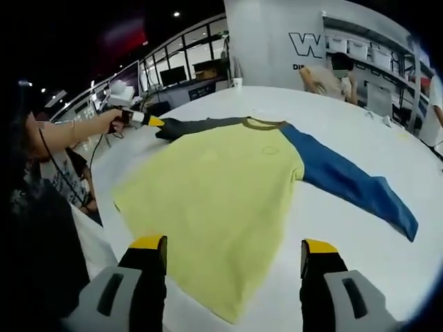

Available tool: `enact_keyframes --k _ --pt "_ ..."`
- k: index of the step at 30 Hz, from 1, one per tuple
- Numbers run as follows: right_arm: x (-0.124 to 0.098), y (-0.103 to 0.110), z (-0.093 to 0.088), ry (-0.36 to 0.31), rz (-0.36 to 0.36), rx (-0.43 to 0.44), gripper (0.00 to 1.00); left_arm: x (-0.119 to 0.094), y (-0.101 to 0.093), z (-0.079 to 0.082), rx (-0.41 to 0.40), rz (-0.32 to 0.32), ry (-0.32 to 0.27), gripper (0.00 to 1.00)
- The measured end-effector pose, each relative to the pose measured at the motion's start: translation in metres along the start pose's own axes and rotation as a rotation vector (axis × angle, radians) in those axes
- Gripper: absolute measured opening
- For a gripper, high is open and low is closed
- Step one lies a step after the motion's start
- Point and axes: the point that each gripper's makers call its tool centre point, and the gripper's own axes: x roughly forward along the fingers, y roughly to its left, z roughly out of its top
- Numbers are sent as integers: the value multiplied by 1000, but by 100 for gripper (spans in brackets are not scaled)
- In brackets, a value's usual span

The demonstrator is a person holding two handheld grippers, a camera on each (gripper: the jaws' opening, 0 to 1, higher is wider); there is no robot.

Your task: Fold the garment on the visible template until the final outline fits inside the template.

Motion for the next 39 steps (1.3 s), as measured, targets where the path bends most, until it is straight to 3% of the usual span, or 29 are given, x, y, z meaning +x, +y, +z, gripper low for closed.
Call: enact_keyframes --k 13,20,27,39 --pt "-1 -2 -2 11 -19 4 77 0 -24 19 77 -85 12 0" --pt "0 -3 -3 11 -20 5 77 12 -48 30 109 -150 17 0" --pt "-4 -6 -4 7 -36 9 77 28 -78 31 154 -196 37 0" --pt "-11 -10 -10 12 -60 22 76 49 -110 37 227 -248 48 0"
